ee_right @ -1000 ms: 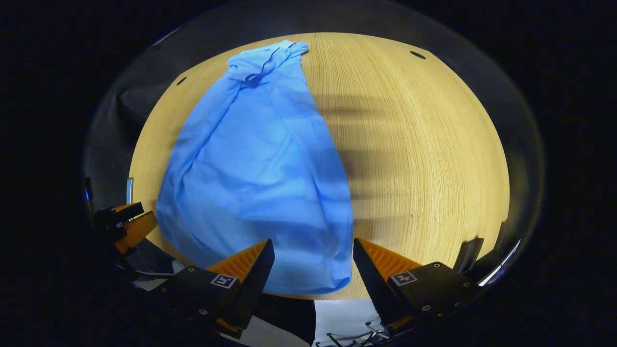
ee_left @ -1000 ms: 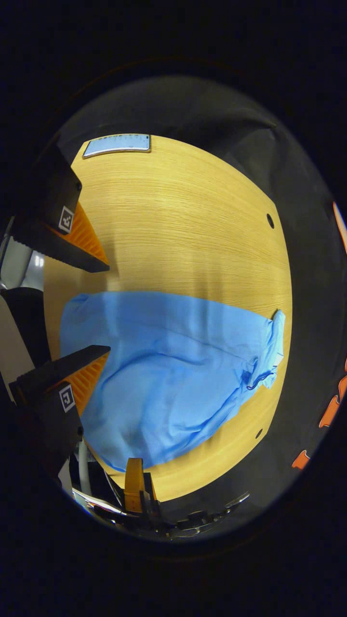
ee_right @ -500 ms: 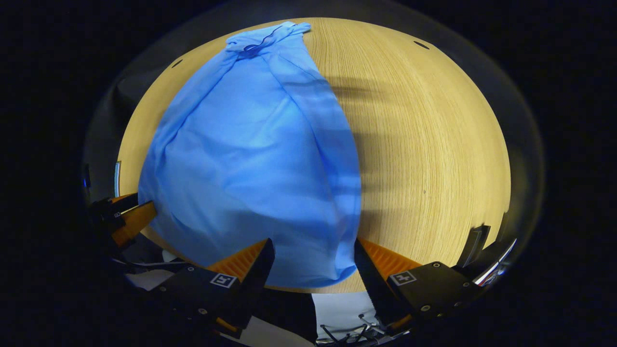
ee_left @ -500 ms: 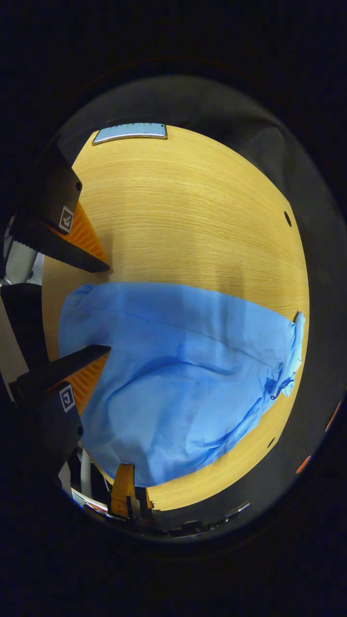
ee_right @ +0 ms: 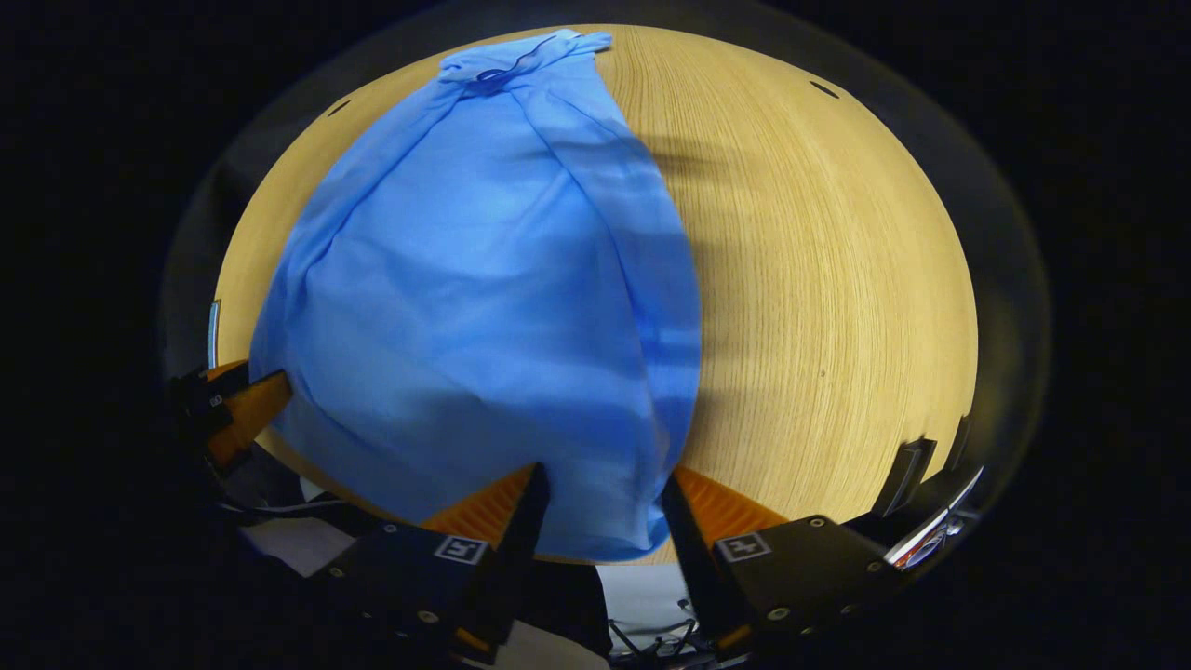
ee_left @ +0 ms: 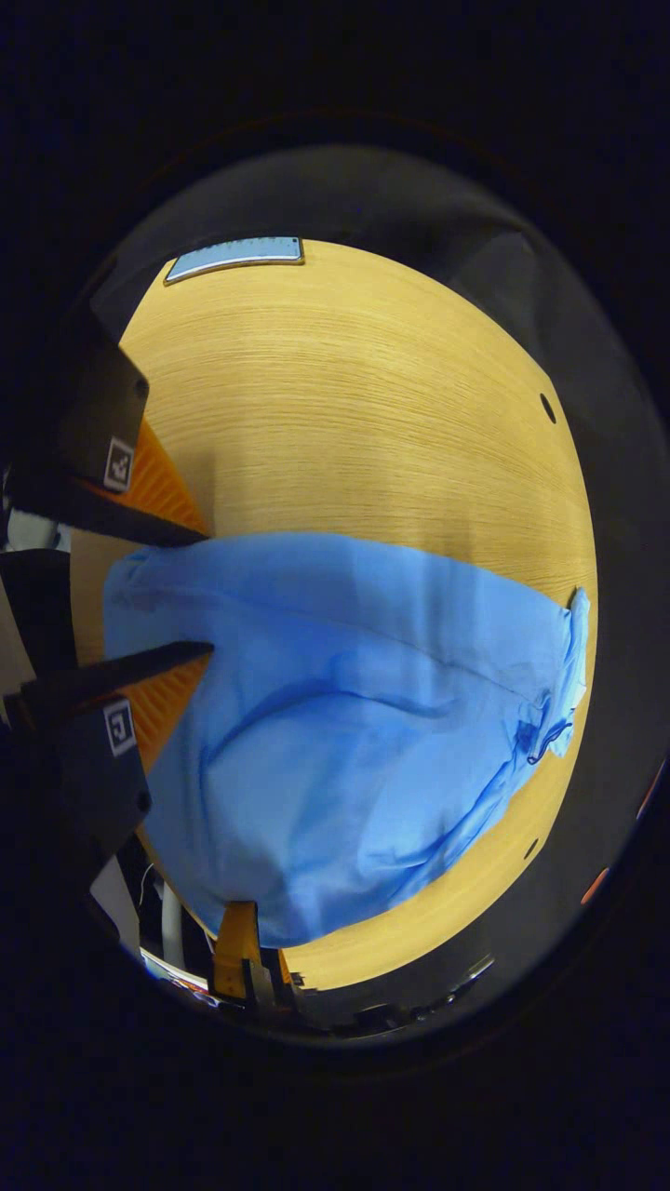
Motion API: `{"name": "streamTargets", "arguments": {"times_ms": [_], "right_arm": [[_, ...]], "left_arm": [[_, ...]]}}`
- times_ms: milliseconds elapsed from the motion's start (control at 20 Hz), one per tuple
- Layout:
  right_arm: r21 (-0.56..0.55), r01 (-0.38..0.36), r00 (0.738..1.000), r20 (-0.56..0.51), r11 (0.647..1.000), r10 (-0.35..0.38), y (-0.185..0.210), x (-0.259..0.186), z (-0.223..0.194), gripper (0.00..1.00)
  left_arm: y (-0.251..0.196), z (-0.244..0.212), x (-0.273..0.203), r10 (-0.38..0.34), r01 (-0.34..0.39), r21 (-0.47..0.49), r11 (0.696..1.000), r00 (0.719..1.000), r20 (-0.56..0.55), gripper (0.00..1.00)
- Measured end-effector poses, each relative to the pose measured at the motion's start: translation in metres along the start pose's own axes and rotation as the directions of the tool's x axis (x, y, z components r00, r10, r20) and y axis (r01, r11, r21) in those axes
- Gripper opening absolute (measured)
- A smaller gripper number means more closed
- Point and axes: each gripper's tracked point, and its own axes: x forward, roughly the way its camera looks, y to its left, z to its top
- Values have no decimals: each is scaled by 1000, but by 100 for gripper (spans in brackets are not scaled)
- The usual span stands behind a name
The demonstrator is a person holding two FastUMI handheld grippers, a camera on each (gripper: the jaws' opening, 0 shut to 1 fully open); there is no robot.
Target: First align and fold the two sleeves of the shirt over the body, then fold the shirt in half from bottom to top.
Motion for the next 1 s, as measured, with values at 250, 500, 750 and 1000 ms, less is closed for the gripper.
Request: {"name": "streamTargets", "arguments": {"times_ms": [250,500,750,1000], "right_arm": [[-5,-47,997,59,999,47,13,-1,14,1],[-2,-79,990,121,997,78,16,-20,47,0],[-63,-58,966,247,996,72,11,-50,106,1],[-55,-41,939,339,998,57,5,-65,171,0]], "left_arm": [[-9,9,1,-62,62,20,998,998,19,4],[-2,24,-5,-83,83,-1,997,996,40,4],[9,81,-15,-109,114,-30,993,985,135,4],[16,162,-10,-99,113,-41,993,963,251,4]]}}
